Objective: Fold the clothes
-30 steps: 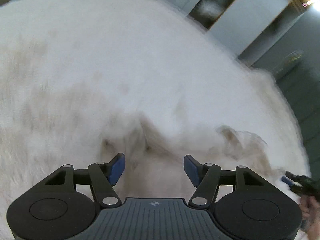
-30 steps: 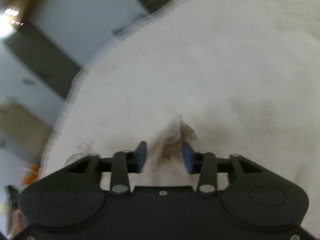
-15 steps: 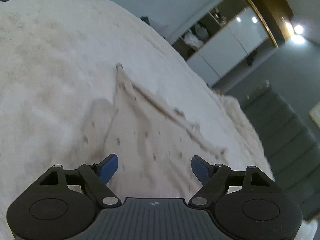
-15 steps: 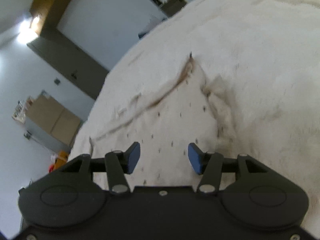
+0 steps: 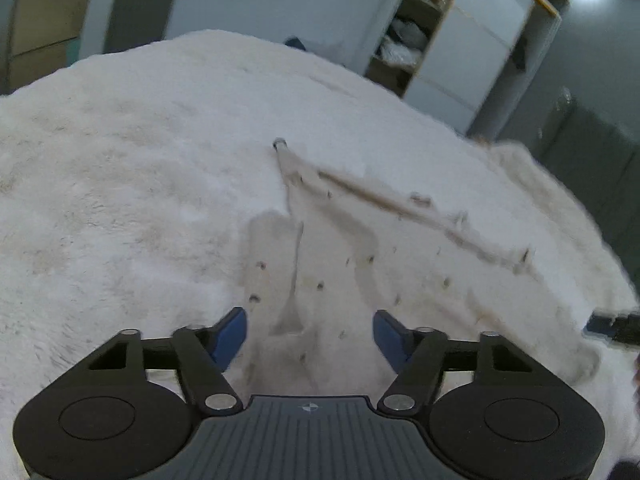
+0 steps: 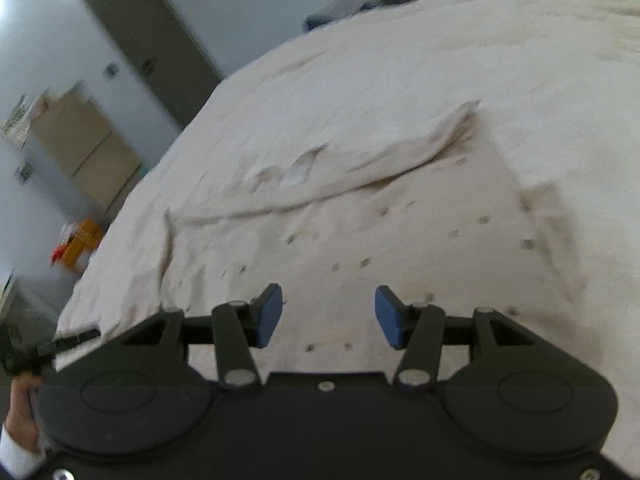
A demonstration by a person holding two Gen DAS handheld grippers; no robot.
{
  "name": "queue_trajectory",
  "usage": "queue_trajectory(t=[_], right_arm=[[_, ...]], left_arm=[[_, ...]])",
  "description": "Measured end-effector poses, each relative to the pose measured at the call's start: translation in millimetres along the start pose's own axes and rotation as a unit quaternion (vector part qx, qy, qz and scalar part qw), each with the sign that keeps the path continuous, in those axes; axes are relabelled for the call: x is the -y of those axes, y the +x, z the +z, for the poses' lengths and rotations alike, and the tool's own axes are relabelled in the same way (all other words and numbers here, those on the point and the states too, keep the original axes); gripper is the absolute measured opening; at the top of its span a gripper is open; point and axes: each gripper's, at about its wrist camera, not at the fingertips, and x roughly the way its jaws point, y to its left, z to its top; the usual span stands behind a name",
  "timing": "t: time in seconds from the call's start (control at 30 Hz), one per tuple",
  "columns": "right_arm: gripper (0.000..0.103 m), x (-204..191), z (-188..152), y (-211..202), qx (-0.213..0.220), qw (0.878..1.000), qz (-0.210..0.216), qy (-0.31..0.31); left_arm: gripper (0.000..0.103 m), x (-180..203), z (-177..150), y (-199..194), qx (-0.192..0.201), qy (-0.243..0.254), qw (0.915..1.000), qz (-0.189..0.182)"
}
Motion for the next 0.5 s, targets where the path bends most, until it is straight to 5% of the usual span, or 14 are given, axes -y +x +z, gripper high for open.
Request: queue_trajectory(t=[0.2, 0.33, 0.43, 0.47, 0.5], right_arm=[[0.052, 81, -64, -55, 0.055, 0.976, -0.009, 0.209], [0.053, 103, -86, -34, 0.048, 0.956, 0.006, 0.288], [0.055, 109, -91, -13, 0.099, 0.940, -0.002, 0.328], [0.048, 114, -92, -9, 0.120, 0.929, -0.002, 0.351], [0.025, 121, -95, -4, 0.138, 0.916, 0.004, 0.376]], left_arm=[[0.041, 3, -8, 27, -0.038, 0.012, 0.9981, -0.047], [0.025, -10, -10, 30, -0.047, -0.046, 0.9961, -0.059], [0.013, -18, -13, 23, -0.040, -0.092, 0.9929, -0.063], [0.006, -20, -15, 22, -0.038, -0.104, 0.9918, -0.065], [0.005, -21, -14, 20, -0.035, -0.108, 0.9917, -0.061]])
